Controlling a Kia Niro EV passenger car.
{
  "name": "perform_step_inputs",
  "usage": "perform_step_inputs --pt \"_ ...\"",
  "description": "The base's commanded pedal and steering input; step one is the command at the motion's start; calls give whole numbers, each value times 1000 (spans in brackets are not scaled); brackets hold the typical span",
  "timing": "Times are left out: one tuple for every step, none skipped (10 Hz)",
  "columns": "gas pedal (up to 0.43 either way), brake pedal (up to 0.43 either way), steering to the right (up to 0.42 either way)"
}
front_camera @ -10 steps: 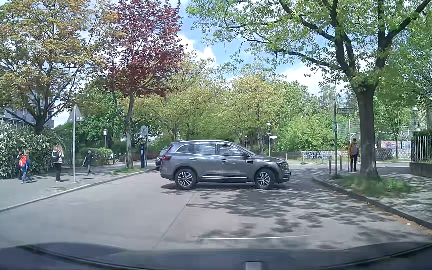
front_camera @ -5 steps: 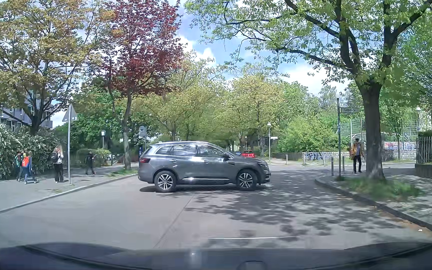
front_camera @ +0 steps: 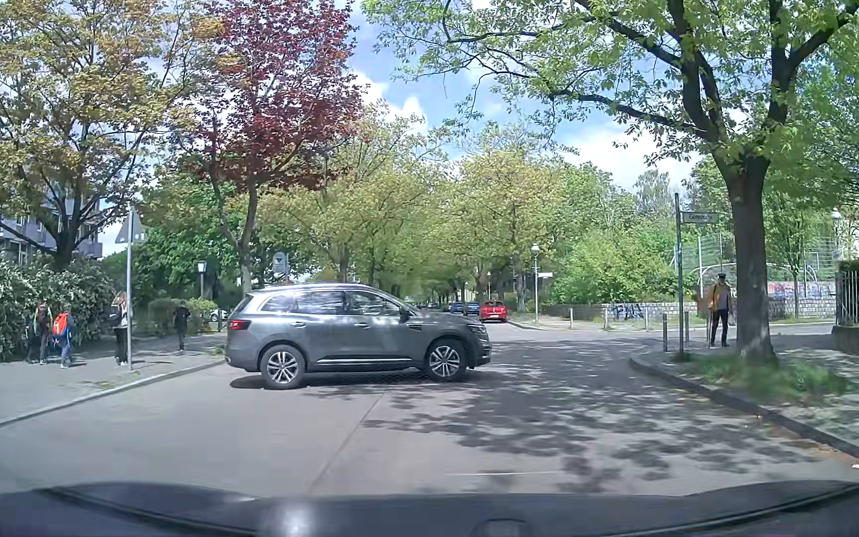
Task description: Follow the waypoints while adhering to traffic rules and regulations
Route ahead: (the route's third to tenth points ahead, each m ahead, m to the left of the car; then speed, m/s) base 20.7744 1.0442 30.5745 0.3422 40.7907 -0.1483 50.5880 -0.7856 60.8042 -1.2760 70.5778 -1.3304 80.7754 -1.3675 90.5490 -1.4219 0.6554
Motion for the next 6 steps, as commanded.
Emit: perform_step_inputs --pt "0 24 0" --pt "0 24 0" --pt "0 18 0" --pt "0 18 0" --pt "0 24 0" --pt "0 37 0"
